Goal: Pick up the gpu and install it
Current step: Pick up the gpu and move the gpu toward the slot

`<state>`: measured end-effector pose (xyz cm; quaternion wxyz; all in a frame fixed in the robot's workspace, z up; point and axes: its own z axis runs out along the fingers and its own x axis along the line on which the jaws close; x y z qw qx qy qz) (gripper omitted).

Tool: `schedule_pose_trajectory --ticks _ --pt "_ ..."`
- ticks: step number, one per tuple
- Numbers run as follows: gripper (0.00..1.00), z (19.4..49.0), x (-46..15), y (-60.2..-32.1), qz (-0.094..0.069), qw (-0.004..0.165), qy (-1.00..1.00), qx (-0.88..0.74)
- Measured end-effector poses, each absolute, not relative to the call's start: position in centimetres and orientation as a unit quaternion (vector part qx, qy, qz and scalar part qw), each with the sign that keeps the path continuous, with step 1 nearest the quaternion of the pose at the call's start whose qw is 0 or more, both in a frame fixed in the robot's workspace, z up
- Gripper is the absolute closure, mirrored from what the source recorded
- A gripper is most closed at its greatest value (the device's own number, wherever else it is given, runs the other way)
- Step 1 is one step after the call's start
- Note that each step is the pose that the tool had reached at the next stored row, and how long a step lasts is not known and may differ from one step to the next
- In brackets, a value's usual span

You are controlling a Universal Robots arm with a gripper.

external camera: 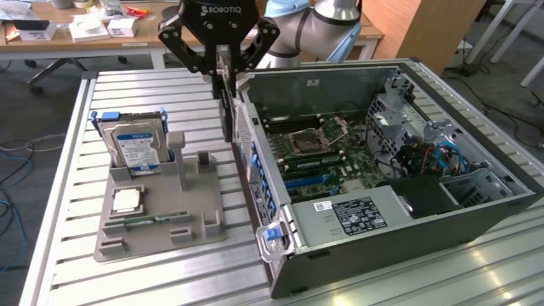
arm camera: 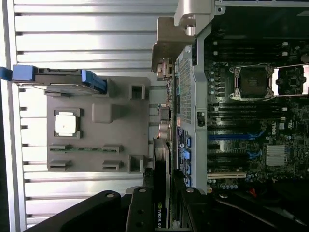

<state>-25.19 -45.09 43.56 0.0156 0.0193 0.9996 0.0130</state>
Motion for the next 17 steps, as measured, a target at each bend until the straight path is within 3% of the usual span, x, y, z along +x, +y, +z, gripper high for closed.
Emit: schedule_pose_trajectory --ticks 17 --pt "0.74 43.6 -18.2 -45.0 0.014 0.015 1.0 0.019"
